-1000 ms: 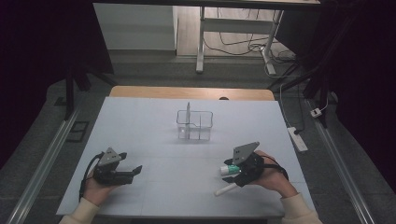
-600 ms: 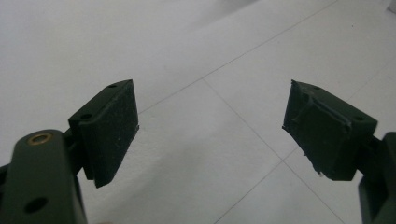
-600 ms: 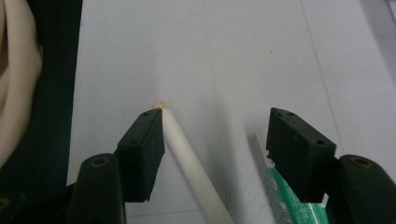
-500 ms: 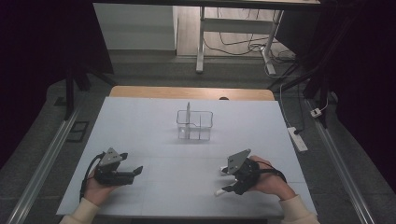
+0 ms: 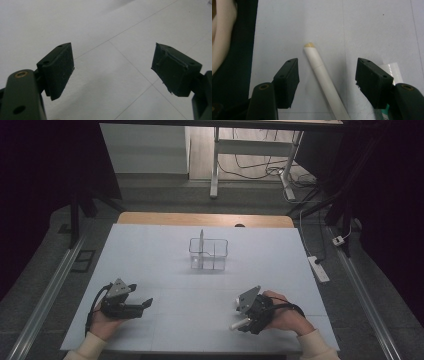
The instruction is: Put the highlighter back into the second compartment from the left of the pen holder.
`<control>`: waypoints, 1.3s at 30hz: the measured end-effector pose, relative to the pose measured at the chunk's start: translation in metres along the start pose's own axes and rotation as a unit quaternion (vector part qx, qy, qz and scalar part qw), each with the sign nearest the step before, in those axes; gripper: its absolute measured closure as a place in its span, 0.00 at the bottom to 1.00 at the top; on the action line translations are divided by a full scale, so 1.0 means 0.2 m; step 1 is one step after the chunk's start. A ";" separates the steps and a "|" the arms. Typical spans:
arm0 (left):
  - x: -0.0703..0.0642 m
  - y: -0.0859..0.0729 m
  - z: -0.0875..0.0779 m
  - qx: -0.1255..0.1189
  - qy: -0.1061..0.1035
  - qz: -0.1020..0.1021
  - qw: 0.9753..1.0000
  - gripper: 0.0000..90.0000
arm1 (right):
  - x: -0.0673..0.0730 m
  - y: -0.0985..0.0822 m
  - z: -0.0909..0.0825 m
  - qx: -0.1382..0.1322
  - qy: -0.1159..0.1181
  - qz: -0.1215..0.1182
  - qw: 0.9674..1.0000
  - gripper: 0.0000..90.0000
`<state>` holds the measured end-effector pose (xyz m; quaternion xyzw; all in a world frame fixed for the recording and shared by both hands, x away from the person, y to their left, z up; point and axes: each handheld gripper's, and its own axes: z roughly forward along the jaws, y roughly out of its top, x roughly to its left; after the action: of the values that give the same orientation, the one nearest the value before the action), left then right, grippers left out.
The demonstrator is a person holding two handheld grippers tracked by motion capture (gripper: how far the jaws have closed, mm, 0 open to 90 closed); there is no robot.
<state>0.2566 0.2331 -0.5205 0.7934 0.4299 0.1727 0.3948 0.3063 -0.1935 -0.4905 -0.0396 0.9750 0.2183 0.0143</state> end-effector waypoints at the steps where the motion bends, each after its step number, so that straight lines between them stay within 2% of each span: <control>1: 0.00 0.00 0.00 0.000 0.000 0.001 1.000 0.20 | 0.00 0.00 0.00 0.002 -0.003 -0.001 1.000 0.39; 6: 0.00 0.00 0.00 -0.001 0.000 0.001 1.000 0.20 | 0.00 -0.01 0.01 0.009 0.002 -0.003 1.000 0.43; 15: 0.00 0.00 0.00 -0.001 0.002 0.002 1.000 0.20 | 0.00 -0.03 0.04 0.031 0.012 -0.001 0.999 0.58; 16: 0.00 0.00 0.00 -0.001 0.002 0.002 1.000 0.20 | -0.01 -0.03 0.04 0.027 0.014 -0.008 1.000 0.59; 24: 0.00 0.00 0.00 -0.001 0.002 0.003 1.000 0.20 | 0.00 -0.02 0.04 0.033 0.020 -0.004 0.999 0.69; 28: 0.00 0.00 0.00 -0.001 0.003 0.002 1.000 0.20 | 0.01 -0.02 0.04 0.036 0.022 -0.012 0.999 0.76; 31: 0.01 0.00 -0.01 -0.002 0.004 0.003 1.000 0.20 | 0.01 -0.02 0.04 0.037 0.032 -0.027 0.998 0.86; 39: 0.01 0.00 -0.01 -0.002 0.005 0.003 1.000 0.20 | 0.02 -0.01 0.04 0.039 0.030 -0.042 0.998 0.87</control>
<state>0.2561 0.2348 -0.5203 0.7930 0.4294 0.1787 0.3935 0.3026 -0.1929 -0.4984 -0.0869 0.9802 0.1779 -0.0044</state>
